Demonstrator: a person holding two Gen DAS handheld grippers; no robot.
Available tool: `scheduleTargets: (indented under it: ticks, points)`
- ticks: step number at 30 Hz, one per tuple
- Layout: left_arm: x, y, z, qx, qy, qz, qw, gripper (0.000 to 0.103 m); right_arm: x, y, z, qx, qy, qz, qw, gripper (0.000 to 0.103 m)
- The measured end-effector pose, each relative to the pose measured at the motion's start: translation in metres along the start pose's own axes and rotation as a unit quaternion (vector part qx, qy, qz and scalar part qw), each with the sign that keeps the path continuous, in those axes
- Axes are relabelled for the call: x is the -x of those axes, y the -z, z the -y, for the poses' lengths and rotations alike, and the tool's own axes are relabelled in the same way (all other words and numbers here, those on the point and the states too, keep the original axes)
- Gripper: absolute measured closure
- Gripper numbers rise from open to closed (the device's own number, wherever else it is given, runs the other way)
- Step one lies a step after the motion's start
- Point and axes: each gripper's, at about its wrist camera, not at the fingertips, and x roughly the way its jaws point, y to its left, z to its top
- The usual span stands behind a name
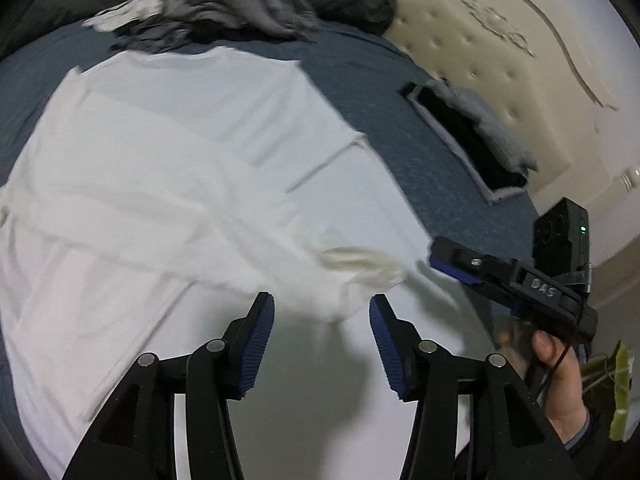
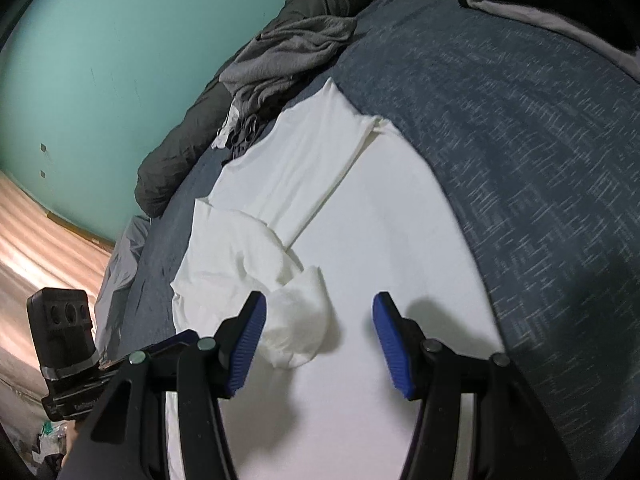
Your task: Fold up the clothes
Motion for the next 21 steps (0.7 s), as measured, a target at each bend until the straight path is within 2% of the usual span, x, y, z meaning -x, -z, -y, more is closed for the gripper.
scheduleTargets:
  ticks: [2, 4, 6, 11, 14, 21]
  points:
    - [0.007, 0.007, -0.018, 0.016, -0.010, 0.009, 0.9998, 0.044, -0.004, 0.002, -0.004, 0.005, 0.004, -0.006, 1.000, 0.047]
    - [0.015, 0.014, -0.036, 0.029, -0.023, 0.018, 0.9991, 0.036, -0.008, 0.001, -0.009, 0.010, 0.010, -0.011, 1.000, 0.047]
    - [0.022, 0.019, -0.050, 0.035, -0.043, 0.030, 0.9980, 0.023, -0.010, 0.000, -0.015, 0.019, 0.016, -0.017, 1.000, 0.047]
    - [0.034, 0.031, -0.077, 0.043, -0.072, 0.047, 0.9953, 0.022, -0.022, -0.001, -0.038, 0.074, 0.047, -0.046, 0.995, 0.047]
    - [0.039, 0.036, -0.093, 0.065, -0.076, 0.060, 0.9931, 0.006, -0.031, -0.001, -0.052, 0.112, 0.073, -0.070, 0.989, 0.047]
    - [0.037, 0.044, -0.106, 0.083, -0.086, 0.080, 0.9897, 0.002, -0.059, 0.002, -0.075, 0.194, 0.130, -0.120, 0.965, 0.047]
